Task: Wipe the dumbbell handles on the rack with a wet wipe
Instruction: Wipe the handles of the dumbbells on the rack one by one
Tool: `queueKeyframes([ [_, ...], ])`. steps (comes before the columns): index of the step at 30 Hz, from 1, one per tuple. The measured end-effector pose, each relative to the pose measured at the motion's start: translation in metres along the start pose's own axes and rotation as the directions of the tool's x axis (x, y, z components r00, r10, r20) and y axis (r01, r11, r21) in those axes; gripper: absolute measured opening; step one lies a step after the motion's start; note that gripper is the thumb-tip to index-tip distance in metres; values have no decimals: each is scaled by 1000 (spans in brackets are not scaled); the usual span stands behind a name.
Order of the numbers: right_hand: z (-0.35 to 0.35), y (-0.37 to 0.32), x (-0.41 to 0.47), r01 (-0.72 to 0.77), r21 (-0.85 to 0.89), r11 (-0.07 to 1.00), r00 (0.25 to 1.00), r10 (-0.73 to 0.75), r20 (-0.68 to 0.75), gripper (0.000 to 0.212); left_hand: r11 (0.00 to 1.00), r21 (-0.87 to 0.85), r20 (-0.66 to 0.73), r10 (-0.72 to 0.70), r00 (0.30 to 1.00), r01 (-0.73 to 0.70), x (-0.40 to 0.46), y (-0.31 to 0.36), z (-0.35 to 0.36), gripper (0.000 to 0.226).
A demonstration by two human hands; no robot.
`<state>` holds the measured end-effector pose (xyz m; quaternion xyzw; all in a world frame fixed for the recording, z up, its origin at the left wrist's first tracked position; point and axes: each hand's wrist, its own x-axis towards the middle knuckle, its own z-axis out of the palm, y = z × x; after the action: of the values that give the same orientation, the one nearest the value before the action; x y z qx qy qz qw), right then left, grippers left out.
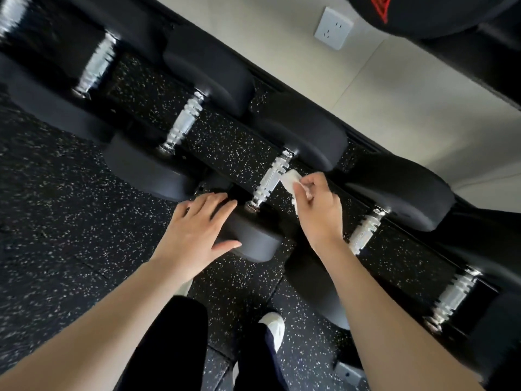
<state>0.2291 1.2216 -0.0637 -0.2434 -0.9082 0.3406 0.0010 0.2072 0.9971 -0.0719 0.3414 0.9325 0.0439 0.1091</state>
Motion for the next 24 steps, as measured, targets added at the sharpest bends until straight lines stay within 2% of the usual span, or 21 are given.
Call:
queueKeyframes([
  [3,28,-13,16,-16,8,1000,993,17,-119,19,998,-36,16,48,999,-48,4,-9,7,73],
  [6,56,-22,34,-121,92,988,950,142,-278,15,994,-58,8,91,996,-90,9,-17,10,72],
  [9,75,-32,46,-202,278,939,845,310,-435,8,990,-81,8,117,993,-116,10,-23,14,71],
  [11,86,-38,51,-248,361,899,772,409,-487,7,986,-103,-2,131,991,-131,10,-25,17,71],
  [15,94,-44,58,-317,402,859,653,505,-565,11,983,-137,-46,120,992,-126,12,-26,21,69],
  [19,89,-50,62,-330,448,831,670,541,-509,9,978,-155,-56,129,990,-136,11,-28,24,69],
  [24,82,-44,63,-352,363,863,717,497,-488,11,978,-151,-49,135,990,-141,11,-28,25,70],
])
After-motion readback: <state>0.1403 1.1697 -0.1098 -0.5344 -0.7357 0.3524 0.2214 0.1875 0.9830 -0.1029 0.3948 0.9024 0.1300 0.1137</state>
